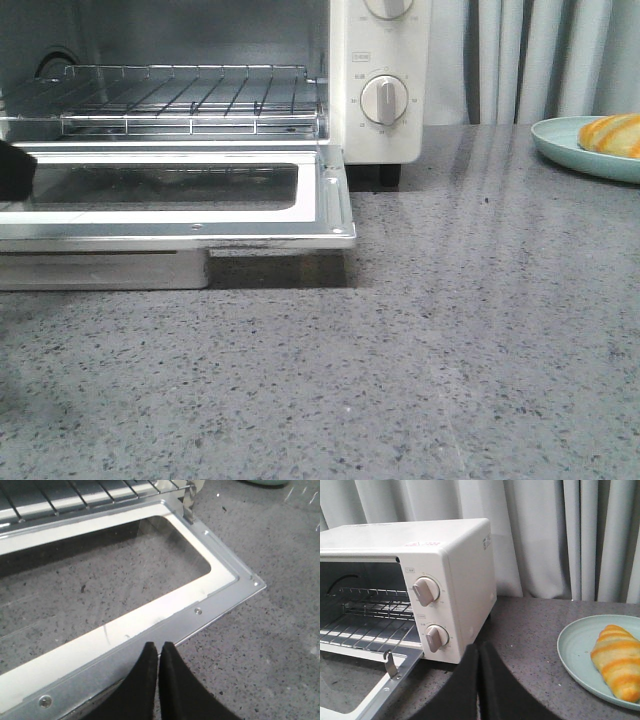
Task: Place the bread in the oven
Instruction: 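Release the door and move the right gripper above the croissant on the plate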
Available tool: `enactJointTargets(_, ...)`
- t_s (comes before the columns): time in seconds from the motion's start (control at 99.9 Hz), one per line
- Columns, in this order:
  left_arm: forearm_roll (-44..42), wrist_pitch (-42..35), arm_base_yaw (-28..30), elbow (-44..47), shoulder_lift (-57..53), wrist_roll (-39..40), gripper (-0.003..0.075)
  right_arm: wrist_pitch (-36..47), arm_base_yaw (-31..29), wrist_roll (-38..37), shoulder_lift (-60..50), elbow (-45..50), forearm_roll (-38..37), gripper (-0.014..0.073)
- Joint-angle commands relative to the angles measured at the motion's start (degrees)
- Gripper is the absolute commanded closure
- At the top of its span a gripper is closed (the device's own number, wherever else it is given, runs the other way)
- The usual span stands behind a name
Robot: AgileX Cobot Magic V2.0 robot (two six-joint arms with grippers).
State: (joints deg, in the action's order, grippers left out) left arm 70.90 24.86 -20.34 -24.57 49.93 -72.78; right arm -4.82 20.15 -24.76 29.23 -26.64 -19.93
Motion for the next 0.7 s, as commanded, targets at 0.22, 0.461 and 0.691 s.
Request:
enactJointTargets(0.22,4.99,0.31,-0.15,-1.65,-14.21,0.49,0.0742,-19.81,-6.1,-0.1,7.78,-17.93,-4.64,0.0661)
enactJointTargets(0.461,4.84,0.34,-0.15,-1.65,-24.49,0.49,0.0742,-30.18,-11.26,0.36,21.74,-36.46,-4.09,0.0434)
enactJointTargets(0.691,3.18,0.79,-0.15,-1.65,-26.5,0.49,0.0742,-35.56,-11.56,0.75,38.73,-43.82,-3.5,0.0265)
